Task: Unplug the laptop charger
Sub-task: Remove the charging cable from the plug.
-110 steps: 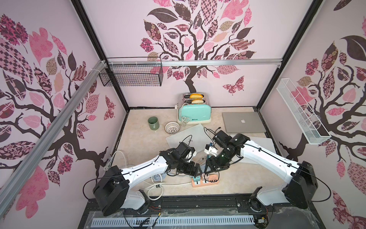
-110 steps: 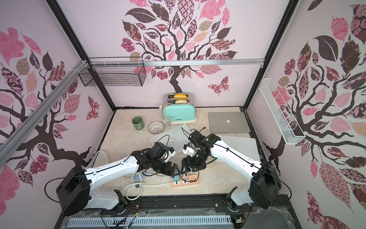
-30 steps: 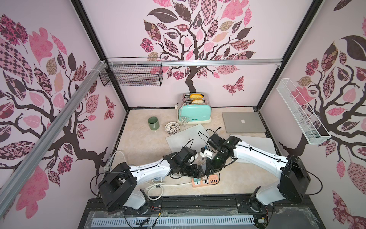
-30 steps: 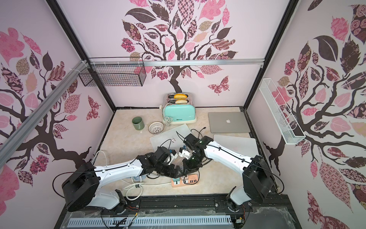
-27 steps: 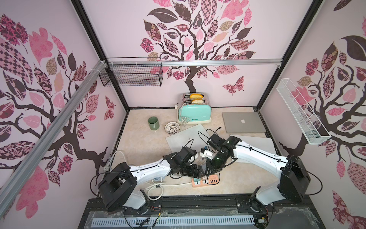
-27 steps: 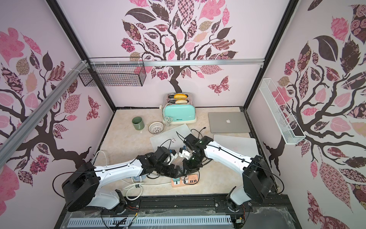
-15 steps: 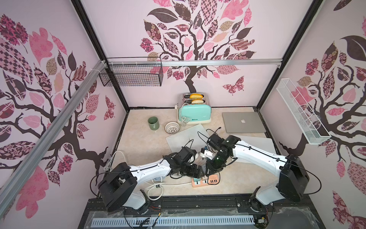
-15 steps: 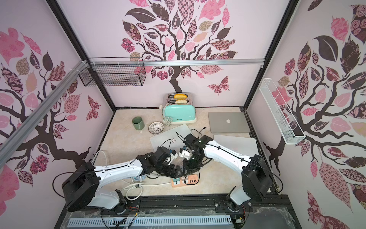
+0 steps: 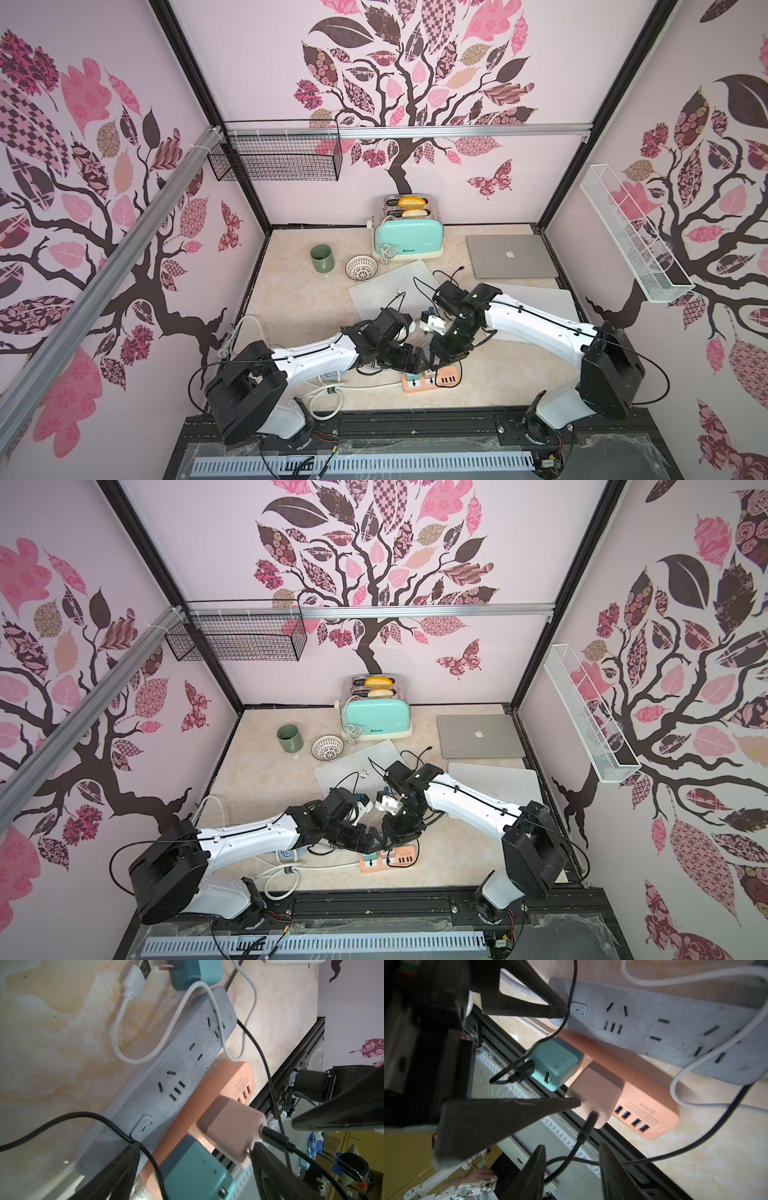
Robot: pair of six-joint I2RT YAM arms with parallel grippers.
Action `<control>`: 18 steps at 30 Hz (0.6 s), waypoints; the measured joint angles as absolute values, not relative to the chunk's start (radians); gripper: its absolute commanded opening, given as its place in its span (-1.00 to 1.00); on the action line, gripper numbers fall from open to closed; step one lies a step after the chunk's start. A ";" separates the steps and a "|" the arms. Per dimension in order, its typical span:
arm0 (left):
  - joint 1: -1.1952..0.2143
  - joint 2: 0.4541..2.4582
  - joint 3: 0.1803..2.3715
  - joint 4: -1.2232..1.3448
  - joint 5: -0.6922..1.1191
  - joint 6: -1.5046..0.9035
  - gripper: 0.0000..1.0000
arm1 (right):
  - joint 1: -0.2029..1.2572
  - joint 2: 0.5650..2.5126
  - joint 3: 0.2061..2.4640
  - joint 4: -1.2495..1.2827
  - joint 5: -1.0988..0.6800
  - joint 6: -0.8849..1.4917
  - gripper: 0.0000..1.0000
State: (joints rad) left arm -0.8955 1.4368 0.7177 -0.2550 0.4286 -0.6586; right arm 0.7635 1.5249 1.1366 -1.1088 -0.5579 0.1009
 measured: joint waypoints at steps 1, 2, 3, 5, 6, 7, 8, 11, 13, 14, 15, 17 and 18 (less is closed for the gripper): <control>-0.896 1.436 0.717 -0.254 0.428 -0.659 0.76 | 0.764 1.526 1.137 -1.106 -0.561 0.101 -0.17; -0.896 1.436 0.717 -0.254 0.428 -0.659 0.76 | 0.764 1.527 1.137 -1.105 -0.563 0.101 -0.18; -0.895 1.436 0.717 -0.253 0.428 -0.659 0.76 | 0.764 1.528 1.137 -1.103 -0.566 0.101 -0.19; -0.896 1.436 0.716 -0.252 0.429 -0.659 0.76 | 0.764 1.528 1.137 -1.099 -0.572 0.101 -0.27; -0.896 1.436 0.716 -0.252 0.428 -0.659 0.76 | 0.764 1.528 1.137 -1.098 -0.575 0.099 -0.32; -0.896 1.436 0.716 -0.252 0.428 -0.659 0.76 | 0.764 1.528 1.137 -1.096 -0.576 0.098 -0.36; -0.895 1.436 0.716 -0.252 0.429 -0.659 0.76 | 0.764 1.528 1.137 -1.095 -0.578 0.097 -0.41; -0.896 1.436 0.714 -0.249 0.429 -0.659 0.76 | 0.764 1.528 1.136 -1.093 -0.580 0.095 -0.53; -0.895 1.435 0.712 -0.247 0.429 -0.659 0.76 | 0.763 1.528 1.136 -1.092 -0.581 0.096 -0.58; -0.895 1.435 0.712 -0.246 0.429 -0.659 0.76 | 0.763 1.528 1.136 -1.092 -0.581 0.095 -0.60; -0.895 1.434 0.711 -0.245 0.429 -0.659 0.76 | 0.763 1.528 1.136 -1.093 -0.581 0.097 -0.63; -0.895 1.433 0.709 -0.243 0.429 -0.659 0.76 | 0.763 1.528 1.136 -1.094 -0.581 0.097 -0.73; -0.896 1.433 0.707 -0.241 0.429 -0.659 0.76 | 0.763 1.528 1.136 -1.095 -0.580 0.097 -0.78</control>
State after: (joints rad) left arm -0.8955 1.4326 0.7074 -0.2409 0.4286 -0.6594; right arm 0.7628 1.5280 1.1362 -1.0954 -0.5804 0.0975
